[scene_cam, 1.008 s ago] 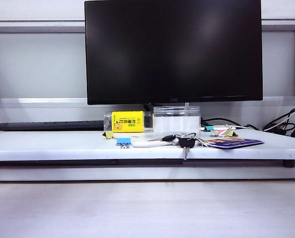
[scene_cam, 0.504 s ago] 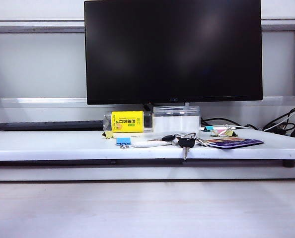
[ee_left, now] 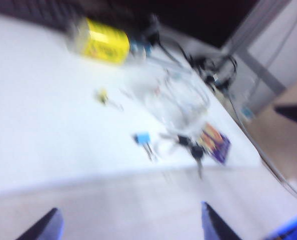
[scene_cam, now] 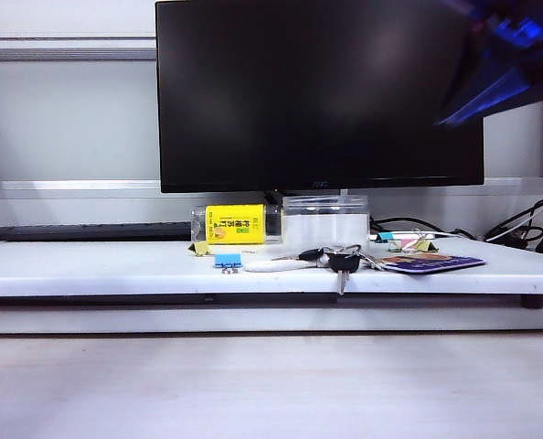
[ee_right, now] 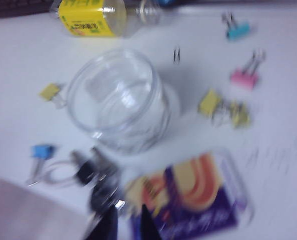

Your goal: Pick up the clips with the largest number of clips of the same color on the table and place them in a round transparent plastic box.

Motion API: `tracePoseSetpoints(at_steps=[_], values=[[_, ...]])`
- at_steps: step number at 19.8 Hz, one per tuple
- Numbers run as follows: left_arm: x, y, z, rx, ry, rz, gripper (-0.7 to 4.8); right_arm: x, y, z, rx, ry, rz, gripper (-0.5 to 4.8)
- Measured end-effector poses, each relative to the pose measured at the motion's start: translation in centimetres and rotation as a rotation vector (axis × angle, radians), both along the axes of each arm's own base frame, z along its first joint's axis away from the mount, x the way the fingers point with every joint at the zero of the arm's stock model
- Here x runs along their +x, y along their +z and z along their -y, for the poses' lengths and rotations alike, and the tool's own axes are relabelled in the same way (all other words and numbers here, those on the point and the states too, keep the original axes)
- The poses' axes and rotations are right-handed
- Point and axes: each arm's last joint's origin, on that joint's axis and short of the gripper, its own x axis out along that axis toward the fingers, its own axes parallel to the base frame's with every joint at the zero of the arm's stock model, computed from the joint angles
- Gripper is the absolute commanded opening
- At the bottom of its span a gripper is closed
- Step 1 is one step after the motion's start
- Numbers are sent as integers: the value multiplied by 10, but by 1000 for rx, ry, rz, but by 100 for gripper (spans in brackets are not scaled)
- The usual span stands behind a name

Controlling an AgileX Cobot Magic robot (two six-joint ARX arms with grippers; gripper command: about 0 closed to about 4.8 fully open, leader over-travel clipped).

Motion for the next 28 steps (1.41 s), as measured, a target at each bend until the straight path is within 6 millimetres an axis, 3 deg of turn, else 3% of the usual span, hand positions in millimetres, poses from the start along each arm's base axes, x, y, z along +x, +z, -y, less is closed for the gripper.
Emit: tracePoseSetpoints(at_steps=[8, 10, 15, 21, 28], values=[[3, -1, 8, -9, -133, -40, 368, 51, -14, -16, -177, 4, 47, 67], [3, -1, 10, -6, -155, -38, 368, 67, -10, -22, -203, 7, 65, 121], [2, -2, 10, -6, -160, -42, 368, 95, -17, -30, -254, -3, 45, 126], [1, -8, 10, 14, -164, -95, 368, 109, -45, -31, -309, -38, -37, 122], [0, -10, 10, 17, -165, -110, 368, 120, -53, -30, -231, -110, -41, 117]])
